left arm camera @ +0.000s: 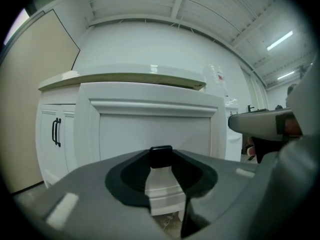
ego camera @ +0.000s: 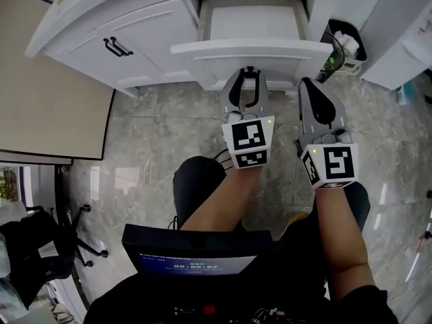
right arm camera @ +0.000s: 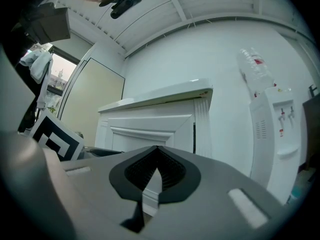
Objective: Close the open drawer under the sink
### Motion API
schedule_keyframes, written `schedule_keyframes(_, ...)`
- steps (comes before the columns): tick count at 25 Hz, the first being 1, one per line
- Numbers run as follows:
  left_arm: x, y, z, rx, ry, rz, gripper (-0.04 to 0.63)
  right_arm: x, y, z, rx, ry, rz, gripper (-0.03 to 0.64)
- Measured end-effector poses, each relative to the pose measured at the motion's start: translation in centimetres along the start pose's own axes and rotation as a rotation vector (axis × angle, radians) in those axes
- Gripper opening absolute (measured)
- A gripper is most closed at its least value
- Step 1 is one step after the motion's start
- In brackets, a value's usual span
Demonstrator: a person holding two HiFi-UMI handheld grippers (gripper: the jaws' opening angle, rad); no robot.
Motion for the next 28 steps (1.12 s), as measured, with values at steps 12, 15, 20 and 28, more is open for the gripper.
schedule_keyframes(12, 5.9, 0.3, -1.6, -0.010, 0.018, -0.006, 0.118, 2.9, 1.0, 0.2, -0.040, 0.015, 0.004, 0.023)
schedule_keyframes(15, 7.9, 0.5, -2.0, -0.021, 0.036, -0.014, 0.118, 4.3, 1.5, 0.8, -0.038, 0.016, 0.017, 0.024)
schedule_keyframes(20, 10.8, 0.9, -2.5, -0.010, 0.046, -0.010, 0.120, 7.1, 1.2, 2.4, -0.048, -0.014, 0.013, 0.023)
schedule_keyframes(28, 13.7, 0.9, -3.1, 0.007, 0.026, -0.020, 0.121, 10.9, -0.2, 3.6, -0.026, -0.048, -0.027, 0.023)
Point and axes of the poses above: the fingertips, and each gripper's own axes: x forward along the fingers, z to its right, y out of its top, the point moved 5 cm from there along -x, backward along the fingers, and after that the axes turned 11 degrees about x, right-handed, at the moved point
